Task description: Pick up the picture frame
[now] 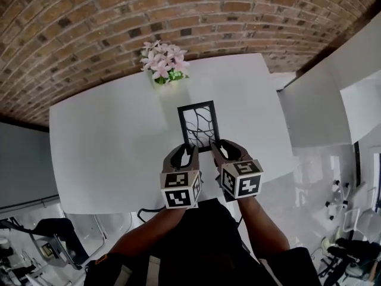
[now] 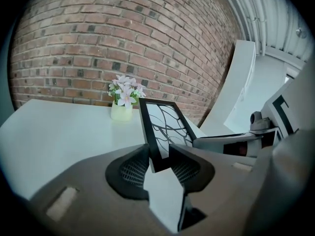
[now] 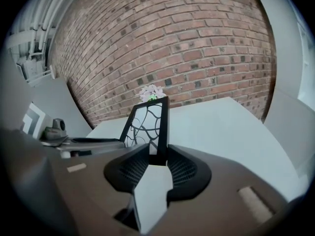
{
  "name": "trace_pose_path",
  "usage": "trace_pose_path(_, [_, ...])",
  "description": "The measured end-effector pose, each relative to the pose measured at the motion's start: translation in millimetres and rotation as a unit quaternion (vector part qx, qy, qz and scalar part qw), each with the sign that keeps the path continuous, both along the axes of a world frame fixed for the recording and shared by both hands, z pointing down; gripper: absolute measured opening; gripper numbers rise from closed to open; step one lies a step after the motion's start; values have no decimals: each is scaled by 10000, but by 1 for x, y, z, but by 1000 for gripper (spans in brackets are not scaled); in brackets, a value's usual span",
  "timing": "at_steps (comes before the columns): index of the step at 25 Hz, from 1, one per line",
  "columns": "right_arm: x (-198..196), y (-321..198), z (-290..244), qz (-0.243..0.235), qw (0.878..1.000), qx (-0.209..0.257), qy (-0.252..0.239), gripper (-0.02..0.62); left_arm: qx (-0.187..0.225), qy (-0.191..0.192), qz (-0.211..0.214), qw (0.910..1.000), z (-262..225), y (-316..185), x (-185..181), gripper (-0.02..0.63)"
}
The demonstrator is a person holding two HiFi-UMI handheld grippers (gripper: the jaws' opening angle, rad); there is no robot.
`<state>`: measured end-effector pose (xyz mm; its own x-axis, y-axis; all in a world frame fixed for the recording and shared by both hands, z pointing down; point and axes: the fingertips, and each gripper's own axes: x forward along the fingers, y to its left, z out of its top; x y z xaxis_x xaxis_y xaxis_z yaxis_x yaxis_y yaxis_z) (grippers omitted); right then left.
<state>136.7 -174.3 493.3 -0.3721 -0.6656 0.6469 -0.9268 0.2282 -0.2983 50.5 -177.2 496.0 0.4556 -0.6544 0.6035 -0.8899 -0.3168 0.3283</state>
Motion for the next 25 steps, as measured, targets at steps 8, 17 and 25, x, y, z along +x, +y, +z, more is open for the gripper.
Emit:
trace_pose_path(8, [-38,43,-35,457,9987,219,59,110,310,71,369,9988,-34,27,-38,107])
trace_pose_path(17, [-74,88,-57,932,9949,307,232,104,412,102,839,9956,-55,60,-71,104])
trace_pose_path(25, [-103,132,-88,1365,9889,508,307,104,625,282,1179,9907,-86,98,-99,104])
